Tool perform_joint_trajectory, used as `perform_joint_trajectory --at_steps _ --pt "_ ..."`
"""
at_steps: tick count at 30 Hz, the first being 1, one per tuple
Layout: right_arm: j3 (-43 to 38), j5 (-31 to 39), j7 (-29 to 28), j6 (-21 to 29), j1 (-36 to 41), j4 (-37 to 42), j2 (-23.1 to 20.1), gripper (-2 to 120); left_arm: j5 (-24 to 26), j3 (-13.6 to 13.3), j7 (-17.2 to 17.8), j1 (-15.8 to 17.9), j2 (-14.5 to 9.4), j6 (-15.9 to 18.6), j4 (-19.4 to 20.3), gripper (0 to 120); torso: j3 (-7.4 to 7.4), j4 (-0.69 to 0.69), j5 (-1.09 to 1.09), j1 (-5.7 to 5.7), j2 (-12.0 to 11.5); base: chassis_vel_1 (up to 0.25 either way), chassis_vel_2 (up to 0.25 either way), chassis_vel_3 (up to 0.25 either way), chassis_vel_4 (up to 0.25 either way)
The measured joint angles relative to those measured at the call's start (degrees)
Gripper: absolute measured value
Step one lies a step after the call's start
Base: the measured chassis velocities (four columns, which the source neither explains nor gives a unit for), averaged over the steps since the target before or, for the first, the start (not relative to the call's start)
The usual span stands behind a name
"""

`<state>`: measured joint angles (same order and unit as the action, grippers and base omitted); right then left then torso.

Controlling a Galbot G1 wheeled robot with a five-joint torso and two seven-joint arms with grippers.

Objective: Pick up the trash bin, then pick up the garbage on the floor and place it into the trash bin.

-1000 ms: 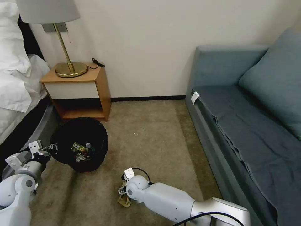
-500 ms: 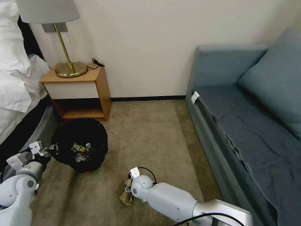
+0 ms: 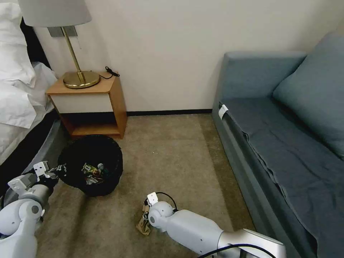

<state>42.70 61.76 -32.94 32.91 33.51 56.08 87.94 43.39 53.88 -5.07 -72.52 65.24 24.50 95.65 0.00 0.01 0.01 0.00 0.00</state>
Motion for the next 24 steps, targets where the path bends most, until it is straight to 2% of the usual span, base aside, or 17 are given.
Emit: perform_joint_trajectory --at_steps 1,3,6,10,12,15,16,17,24 --pt "-0.1 0.0 0.0 -0.1 0.0 0.0 0.0 56 0.0 0.0 0.0 0.0 0.0 0.0 0.0 4 0.00 0.00 0.00 0.00 0.0 0.000 0.000 0.000 0.000" --pt "-0.2 0.0 0.0 -0.2 0.0 0.0 0.0 56 0.1 0.0 0.0 0.0 0.0 0.0 0.0 4 0.00 0.00 0.00 0.00 0.0 0.000 0.000 0.000 0.000" --pt "-0.6 -0.2 0.0 -0.5 0.1 -0.1 0.0 39 0.2 0.0 0.0 0.0 -0.1 0.0 0.0 4 0.00 -0.01 -0.01 0.00 0.0 0.000 0.000 0.000 0.000" --pt "-1.1 -0.2 -0.1 -0.8 0.2 0.0 -0.1 30 0.4 -0.1 0.0 0.0 -0.1 0.0 0.2 4 0.00 0.00 0.00 0.00 0.0 0.000 0.000 0.000 0.000" --pt "-1.7 -0.2 -0.4 -1.0 0.2 0.1 -0.4 16 0.5 -0.3 0.0 0.1 -0.2 0.0 0.3 4 0.00 0.00 -0.01 0.00 0.0 0.000 0.000 0.000 0.000" --pt "-2.1 -0.2 -0.7 -1.2 0.1 0.7 -1.1 5 0.5 -0.6 0.0 0.2 -0.1 0.1 0.6 4 0.00 -0.02 -0.02 0.00 0.0 0.000 0.000 0.000 0.000" --pt "-2.1 -0.2 -0.7 -1.2 0.1 0.7 -1.1 5 0.5 -0.6 0.0 0.2 -0.1 0.1 0.6 4 0.00 -0.02 -0.02 0.00 0.0 0.000 0.000 0.000 0.000" --pt "-2.4 -0.2 -0.9 -1.3 0.1 1.0 -1.3 0 0.5 -0.7 0.0 0.2 -0.1 0.1 0.7 4 0.00 -0.02 -0.02 0.00 0.0 0.000 0.000 0.000 0.000" --pt "-4.1 0.0 -1.9 -2.3 -0.6 3.5 -2.9 0 0.4 -1.5 0.2 0.2 0.2 0.3 1.2 4 0.00 -0.01 -0.02 0.00 0.0 0.000 0.000 0.000 0.000"
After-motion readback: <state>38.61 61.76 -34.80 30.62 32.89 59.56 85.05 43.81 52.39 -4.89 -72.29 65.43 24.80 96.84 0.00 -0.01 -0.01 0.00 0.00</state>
